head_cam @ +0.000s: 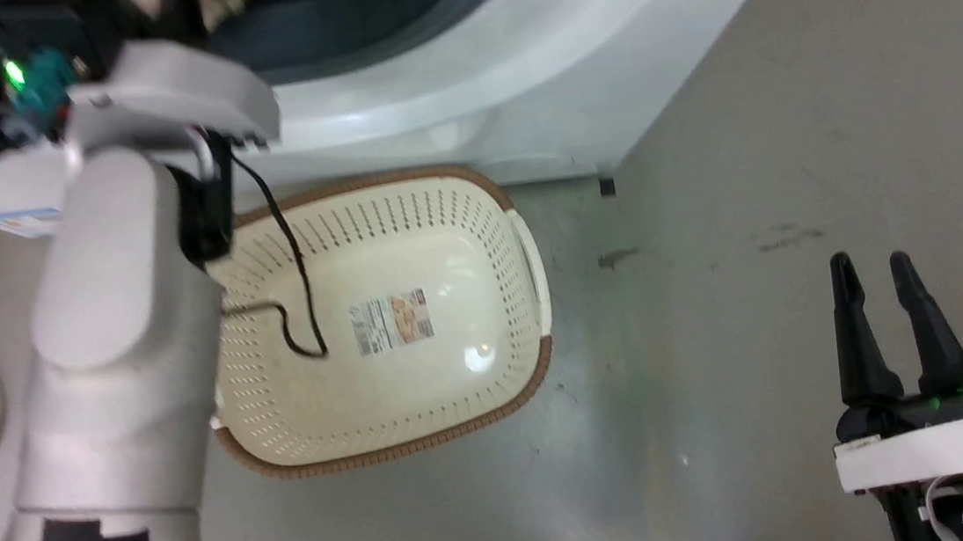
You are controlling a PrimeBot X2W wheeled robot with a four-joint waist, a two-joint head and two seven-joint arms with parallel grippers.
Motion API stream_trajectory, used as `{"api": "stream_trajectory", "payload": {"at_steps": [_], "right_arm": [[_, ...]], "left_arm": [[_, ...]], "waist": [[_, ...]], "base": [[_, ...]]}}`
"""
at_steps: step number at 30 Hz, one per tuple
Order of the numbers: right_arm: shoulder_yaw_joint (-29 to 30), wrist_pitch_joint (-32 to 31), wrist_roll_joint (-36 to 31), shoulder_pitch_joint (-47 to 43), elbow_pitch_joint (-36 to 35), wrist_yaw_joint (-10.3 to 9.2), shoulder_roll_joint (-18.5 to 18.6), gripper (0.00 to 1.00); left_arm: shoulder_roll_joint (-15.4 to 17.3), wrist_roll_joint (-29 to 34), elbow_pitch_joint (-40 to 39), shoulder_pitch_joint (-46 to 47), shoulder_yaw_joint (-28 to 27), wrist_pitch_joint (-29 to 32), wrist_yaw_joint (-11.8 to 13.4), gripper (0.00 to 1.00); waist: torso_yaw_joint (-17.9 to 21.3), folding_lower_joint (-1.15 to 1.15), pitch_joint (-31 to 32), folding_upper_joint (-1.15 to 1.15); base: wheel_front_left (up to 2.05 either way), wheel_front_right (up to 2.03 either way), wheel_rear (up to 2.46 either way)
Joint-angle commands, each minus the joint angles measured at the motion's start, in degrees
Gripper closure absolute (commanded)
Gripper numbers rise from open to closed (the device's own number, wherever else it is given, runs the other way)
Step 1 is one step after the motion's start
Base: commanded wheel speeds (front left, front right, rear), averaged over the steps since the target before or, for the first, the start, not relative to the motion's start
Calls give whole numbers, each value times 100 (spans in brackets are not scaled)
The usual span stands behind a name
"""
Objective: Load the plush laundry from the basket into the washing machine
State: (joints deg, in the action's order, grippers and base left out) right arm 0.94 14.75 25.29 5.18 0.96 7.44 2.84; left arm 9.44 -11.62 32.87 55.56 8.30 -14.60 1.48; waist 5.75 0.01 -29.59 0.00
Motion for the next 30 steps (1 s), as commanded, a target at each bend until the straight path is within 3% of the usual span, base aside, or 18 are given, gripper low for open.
{"api": "stream_trajectory", "payload": {"at_steps": [1,17,30], "right_arm": [[-6,25,38,125,-65,5,4,0],[-140,25,157,479,-376,5,4,0],[-229,25,197,496,-565,5,4,0]], "left_arm": [[57,84,-19,277,-26,-40,-16,100],[471,407,343,2105,-114,-40,4,100],[685,503,916,3100,-36,3,9,100]], "waist": [[139,-1,-320,0],[538,-1,-1498,0],[626,-1,-2004,0]], "base": [[0,0,0],[0,0,0],[0,0,0]]}}
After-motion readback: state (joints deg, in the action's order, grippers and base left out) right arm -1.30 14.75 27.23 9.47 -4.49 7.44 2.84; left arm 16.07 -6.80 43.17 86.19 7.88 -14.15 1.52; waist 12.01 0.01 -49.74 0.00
